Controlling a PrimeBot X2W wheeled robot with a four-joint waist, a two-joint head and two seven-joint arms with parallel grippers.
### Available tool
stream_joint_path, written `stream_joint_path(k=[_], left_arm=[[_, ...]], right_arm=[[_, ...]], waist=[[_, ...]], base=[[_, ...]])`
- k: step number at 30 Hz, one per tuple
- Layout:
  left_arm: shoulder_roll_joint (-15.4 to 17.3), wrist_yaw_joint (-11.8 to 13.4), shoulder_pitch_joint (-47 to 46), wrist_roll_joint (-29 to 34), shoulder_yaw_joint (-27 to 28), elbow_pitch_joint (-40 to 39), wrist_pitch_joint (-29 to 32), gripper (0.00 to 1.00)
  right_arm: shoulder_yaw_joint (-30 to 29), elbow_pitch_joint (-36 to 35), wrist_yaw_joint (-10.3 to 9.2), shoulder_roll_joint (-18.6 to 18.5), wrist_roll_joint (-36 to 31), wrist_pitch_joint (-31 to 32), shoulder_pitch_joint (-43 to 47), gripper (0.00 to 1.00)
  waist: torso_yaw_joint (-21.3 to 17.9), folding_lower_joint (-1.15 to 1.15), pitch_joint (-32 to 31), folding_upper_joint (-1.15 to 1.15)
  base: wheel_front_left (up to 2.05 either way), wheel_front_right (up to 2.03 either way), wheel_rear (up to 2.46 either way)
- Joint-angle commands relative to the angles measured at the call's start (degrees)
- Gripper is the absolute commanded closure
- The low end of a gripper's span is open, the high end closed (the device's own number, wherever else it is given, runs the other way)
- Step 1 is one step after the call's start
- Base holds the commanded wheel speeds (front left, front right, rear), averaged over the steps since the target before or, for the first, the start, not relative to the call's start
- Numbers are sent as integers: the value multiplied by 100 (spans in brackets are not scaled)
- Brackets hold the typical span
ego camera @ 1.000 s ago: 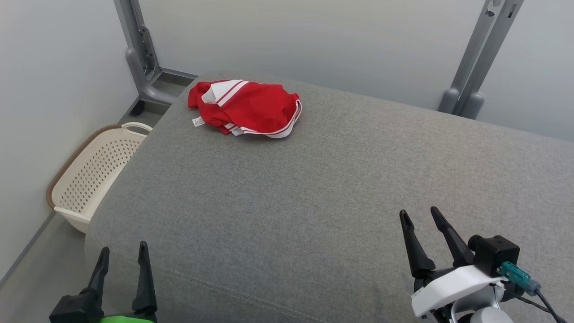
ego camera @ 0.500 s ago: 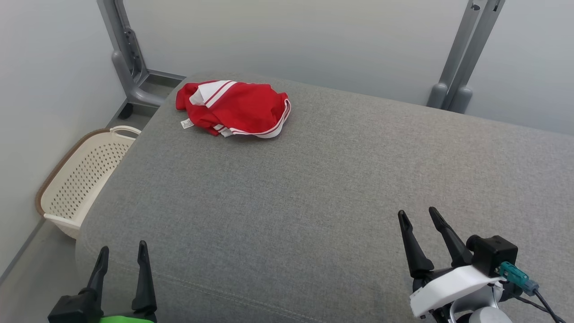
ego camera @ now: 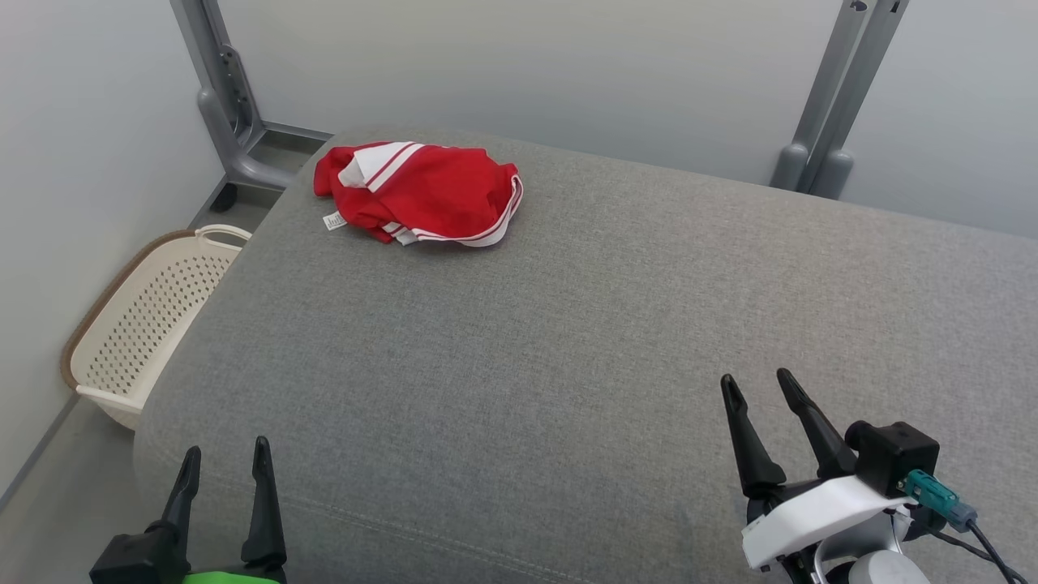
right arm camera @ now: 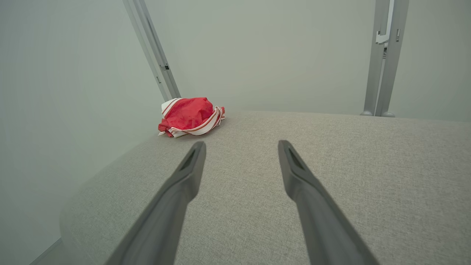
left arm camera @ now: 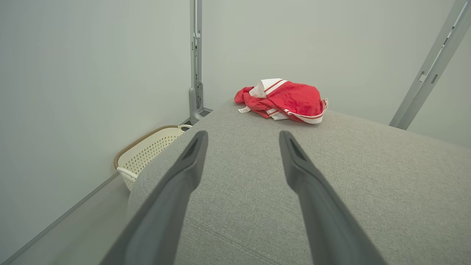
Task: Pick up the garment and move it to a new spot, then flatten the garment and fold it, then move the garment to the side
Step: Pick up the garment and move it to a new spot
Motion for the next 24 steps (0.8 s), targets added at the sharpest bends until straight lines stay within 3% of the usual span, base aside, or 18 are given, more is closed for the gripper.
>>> stream_joint_path(k=[1, 24], left_arm=[[23, -20, -52, -8, 7, 3, -33, 0], [-40, -112, -93, -196, -5, -47, -100, 0]], right_arm=[[-12, -10, -4, -21, 24, -41, -36, 0], [7, -1, -4, -21, -18, -36, -84, 0]], waist=[[-6, 0, 4, 0], [-139, 0, 36, 0]], base=[[0, 0, 0], [0, 0, 0]])
